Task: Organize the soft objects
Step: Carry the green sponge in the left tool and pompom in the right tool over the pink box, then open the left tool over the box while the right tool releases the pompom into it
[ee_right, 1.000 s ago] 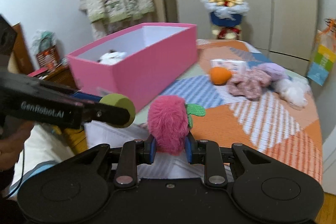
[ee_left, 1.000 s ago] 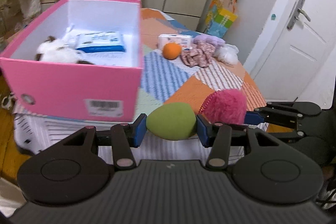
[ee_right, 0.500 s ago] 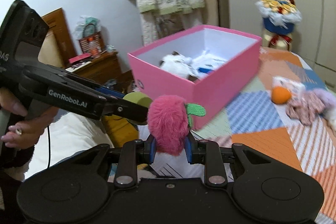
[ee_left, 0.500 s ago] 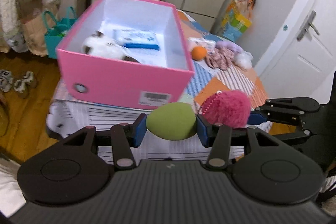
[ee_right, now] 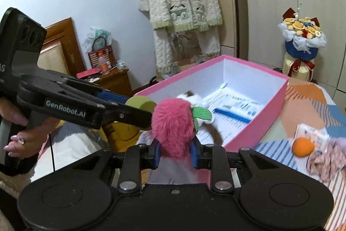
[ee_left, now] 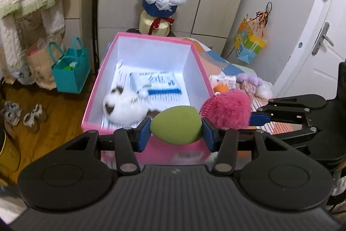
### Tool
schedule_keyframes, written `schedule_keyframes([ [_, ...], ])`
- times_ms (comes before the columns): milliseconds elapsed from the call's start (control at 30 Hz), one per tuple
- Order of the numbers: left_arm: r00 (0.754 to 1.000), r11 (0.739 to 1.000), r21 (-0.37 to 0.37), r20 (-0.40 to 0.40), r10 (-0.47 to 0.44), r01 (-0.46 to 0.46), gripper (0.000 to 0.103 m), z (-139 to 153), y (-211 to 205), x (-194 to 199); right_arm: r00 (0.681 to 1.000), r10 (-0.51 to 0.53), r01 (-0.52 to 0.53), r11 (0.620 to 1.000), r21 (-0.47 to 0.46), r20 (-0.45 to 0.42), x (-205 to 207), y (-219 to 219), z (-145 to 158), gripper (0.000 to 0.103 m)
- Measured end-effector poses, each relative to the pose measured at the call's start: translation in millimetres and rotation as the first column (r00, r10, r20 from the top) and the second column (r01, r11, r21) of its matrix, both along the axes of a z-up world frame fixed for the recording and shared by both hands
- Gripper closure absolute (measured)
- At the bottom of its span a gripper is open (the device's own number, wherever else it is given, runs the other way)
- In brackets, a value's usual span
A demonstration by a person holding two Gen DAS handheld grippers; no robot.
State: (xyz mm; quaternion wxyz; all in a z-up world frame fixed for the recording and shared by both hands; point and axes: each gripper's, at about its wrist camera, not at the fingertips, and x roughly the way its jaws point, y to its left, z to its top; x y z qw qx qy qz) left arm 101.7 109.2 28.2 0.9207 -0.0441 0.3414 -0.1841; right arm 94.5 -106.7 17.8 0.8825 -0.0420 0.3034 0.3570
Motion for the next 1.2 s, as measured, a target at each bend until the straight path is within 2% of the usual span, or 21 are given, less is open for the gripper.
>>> schedule_keyframes([
  [167, 1.000, 1.000, 0.003, -0.014, -0.013, 0.013, 0.054, -1.2, -5.8, 51.0, 1.000, -0.017, 0.019, 0.996, -0.086, 0.023, 50.0, 16.0, 2.9, 0.072],
  [333, 0.999, 1.000, 0.006, -0.034, 0.015, -0.015, 0.054, -6.4, -5.1, 109.6, 0.997, -0.068, 0.070, 0.990, -0.122, 0.021, 107.8, 23.8, -4.5, 0.072],
  [467, 0.998, 0.999, 0.042, -0.050, 0.036, -0.034, 0.054, -11.7, -10.0, 151.6, 0.996, -0.094, 0.094, 0.986, -0.139, 0.006, 144.8, 29.5, -13.6, 0.072],
  [600, 0.996, 0.997, 0.063, -0.080, 0.045, -0.040, 0.054, -21.3, -15.2, 185.3, 0.994, -0.106, 0.106, 0.973, -0.205, 0.013, 171.8, 41.5, -25.0, 0.072],
  [700, 0.998, 0.998, 0.059, -0.055, 0.034, -0.031, 0.053, -29.1, -16.1, 198.5, 0.996, -0.091, 0.091, 0.966, -0.241, 0.010, 185.6, 47.4, -31.4, 0.071],
  [767, 0.997, 0.998, 0.063, -0.070, 0.031, -0.027, 0.053, -34.7, -15.1, 204.8, 0.994, -0.105, 0.097, 0.970, -0.222, -0.022, 198.4, 46.1, -34.2, 0.071],
  [833, 0.994, 0.999, 0.035, -0.099, 0.040, -0.037, 0.053, -39.3, -11.3, 212.2, 0.994, -0.107, 0.097, 0.971, -0.217, -0.032, 206.2, 46.0, -36.9, 0.071],
  [967, 0.993, 0.997, 0.039, -0.096, 0.069, -0.066, 0.050, -43.9, -10.0, 218.3, 0.995, -0.098, 0.092, 0.961, -0.260, -0.010, 210.0, 54.4, -42.6, 0.069],
  [1033, 0.994, 0.995, 0.052, -0.074, 0.086, -0.082, 0.048, -43.8, -10.6, 218.0, 0.995, -0.103, 0.101, 0.956, -0.276, 0.006, 211.3, 57.1, -44.0, 0.063],
  [1067, 0.994, 0.995, 0.065, -0.065, 0.084, -0.080, 0.048, -43.3, -10.8, 218.2, 0.994, -0.105, 0.102, 0.956, -0.276, 0.007, 210.3, 56.5, -44.0, 0.058],
  [1200, 0.997, 0.994, 0.081, -0.017, 0.070, -0.069, 0.047, -36.0, -5.6, 204.7, 0.993, -0.116, 0.108, 0.973, -0.202, -0.031, 203.6, 40.9, -36.6, 0.055],
])
